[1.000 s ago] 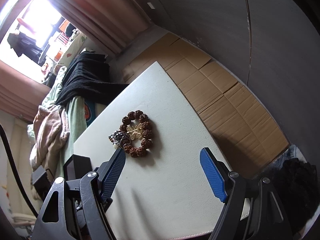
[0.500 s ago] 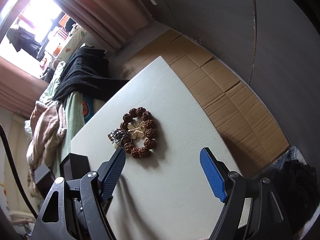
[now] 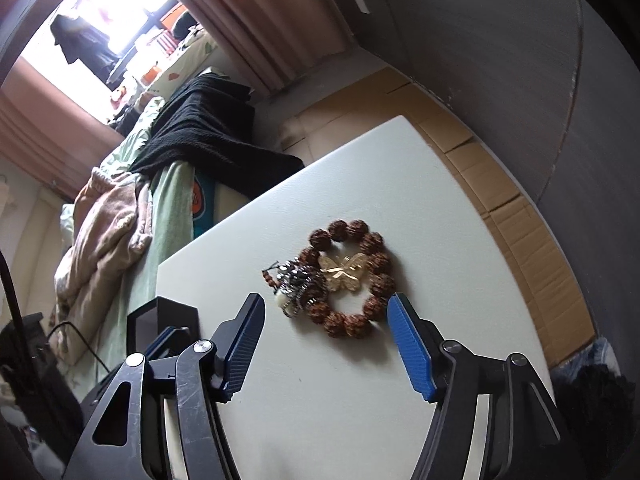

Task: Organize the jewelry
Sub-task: 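Carry the ring to the box with the left tool while the right tool grasps the silver charm chain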

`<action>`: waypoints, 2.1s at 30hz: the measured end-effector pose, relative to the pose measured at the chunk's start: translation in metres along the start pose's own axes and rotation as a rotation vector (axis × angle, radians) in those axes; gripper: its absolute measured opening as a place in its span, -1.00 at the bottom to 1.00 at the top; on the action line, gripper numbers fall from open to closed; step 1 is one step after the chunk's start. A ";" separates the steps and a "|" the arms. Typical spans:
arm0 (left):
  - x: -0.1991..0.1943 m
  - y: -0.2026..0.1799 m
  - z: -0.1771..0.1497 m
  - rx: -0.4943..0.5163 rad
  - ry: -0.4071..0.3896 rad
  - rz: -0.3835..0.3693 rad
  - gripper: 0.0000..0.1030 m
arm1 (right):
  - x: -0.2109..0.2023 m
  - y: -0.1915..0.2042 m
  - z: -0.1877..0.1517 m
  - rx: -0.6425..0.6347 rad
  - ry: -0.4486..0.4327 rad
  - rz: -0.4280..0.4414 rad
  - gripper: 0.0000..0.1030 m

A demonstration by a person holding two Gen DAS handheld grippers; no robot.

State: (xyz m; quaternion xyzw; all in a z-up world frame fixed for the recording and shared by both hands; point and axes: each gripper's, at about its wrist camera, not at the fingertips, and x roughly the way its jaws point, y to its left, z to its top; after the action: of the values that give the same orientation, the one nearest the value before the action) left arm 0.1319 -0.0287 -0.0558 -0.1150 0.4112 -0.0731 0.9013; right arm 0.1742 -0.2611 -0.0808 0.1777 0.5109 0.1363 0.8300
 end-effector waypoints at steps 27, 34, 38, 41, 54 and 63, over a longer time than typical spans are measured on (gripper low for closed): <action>-0.029 0.070 0.017 -0.161 -0.066 0.000 -0.75 | 0.044 0.021 0.006 -0.073 -0.006 -0.081 -0.62; -0.047 0.078 0.011 -0.181 -0.088 0.004 -0.75 | -0.002 0.020 0.001 -0.034 -0.088 0.010 -0.62; -0.055 0.081 0.008 -0.184 -0.096 0.005 -0.75 | -0.031 0.026 0.002 -0.028 -0.149 0.065 -0.62; -0.059 0.086 0.008 -0.199 -0.104 -0.002 -0.75 | -0.059 0.036 0.001 -0.038 -0.211 0.102 -0.62; -0.064 0.091 0.009 -0.207 -0.084 -0.037 -0.72 | -0.128 0.111 0.009 -0.151 -0.347 0.177 -0.62; -0.097 0.126 0.010 -0.319 -0.182 -0.084 0.50 | -0.142 0.180 0.009 -0.273 -0.357 0.220 -0.62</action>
State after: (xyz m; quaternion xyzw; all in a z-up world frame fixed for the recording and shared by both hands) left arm 0.0809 0.1162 -0.0128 -0.2798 0.3293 -0.0337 0.9012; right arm 0.1112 -0.1587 0.1147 0.1396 0.3104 0.2602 0.9036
